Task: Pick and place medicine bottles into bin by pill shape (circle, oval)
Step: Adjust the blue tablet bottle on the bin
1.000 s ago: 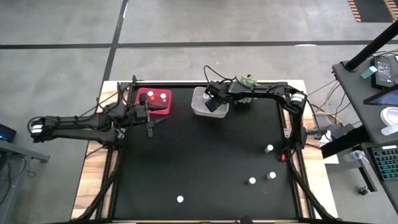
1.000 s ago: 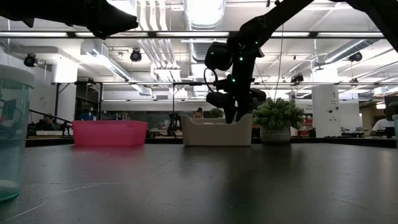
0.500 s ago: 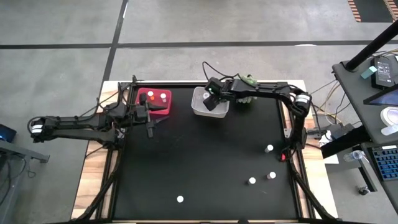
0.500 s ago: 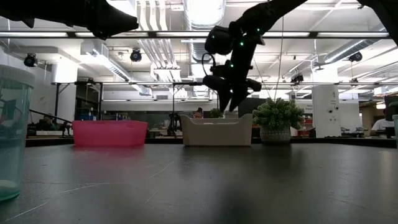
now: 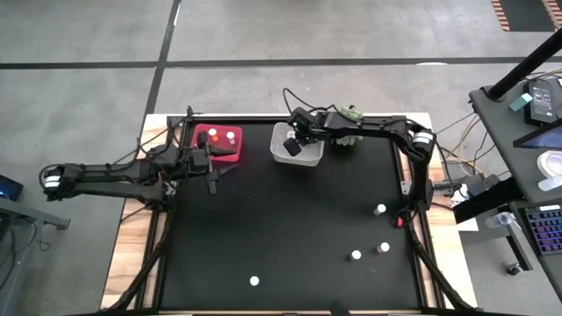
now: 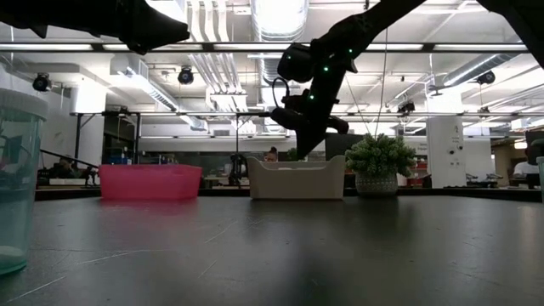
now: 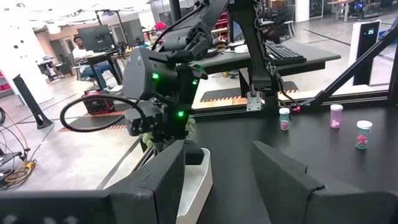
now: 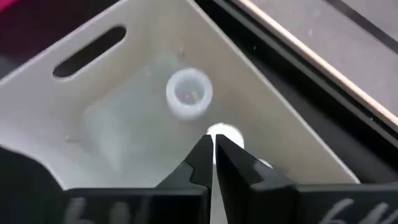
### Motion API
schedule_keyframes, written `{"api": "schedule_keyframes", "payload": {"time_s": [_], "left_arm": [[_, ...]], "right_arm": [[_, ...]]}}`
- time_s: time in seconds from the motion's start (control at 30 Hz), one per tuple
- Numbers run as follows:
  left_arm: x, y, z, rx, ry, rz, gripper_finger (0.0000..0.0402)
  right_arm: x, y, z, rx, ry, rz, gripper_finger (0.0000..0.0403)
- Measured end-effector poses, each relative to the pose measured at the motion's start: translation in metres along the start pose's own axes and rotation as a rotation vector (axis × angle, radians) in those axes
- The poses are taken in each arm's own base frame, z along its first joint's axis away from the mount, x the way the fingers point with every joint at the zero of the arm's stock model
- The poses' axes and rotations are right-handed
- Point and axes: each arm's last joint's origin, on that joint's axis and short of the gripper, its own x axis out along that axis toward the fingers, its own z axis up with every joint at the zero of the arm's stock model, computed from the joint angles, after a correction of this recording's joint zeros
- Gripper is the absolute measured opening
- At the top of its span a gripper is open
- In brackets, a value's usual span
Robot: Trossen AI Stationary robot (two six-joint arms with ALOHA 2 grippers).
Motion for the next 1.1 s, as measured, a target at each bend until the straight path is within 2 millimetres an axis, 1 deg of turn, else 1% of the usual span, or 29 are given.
{"api": "schedule_keyframes", "payload": {"time_s": [0.2, 0.3, 0.67, 1.1], "left_arm": [[0.000, 0.000, 0.000, 0.000, 0.001, 0.000, 0.0169], [0.000, 0.000, 0.000, 0.000, 0.000, 0.000, 0.0169], [0.000, 0.000, 0.000, 0.002, 0.000, 0.000, 0.0169], [0.000, 0.000, 0.000, 0.003, 0.001, 0.000, 0.0169]], "right_arm": [[0.002, -0.006, 0.002, 0.009, -0.010, -0.008, 0.0009], [0.005, -0.005, 0.001, 0.013, -0.030, 0.000, 0.0009], [0.021, -0.004, -0.006, 0.010, -0.012, -0.008, 0.0009], [0.021, -0.003, -0.005, 0.019, -0.026, -0.003, 0.0009]]}}
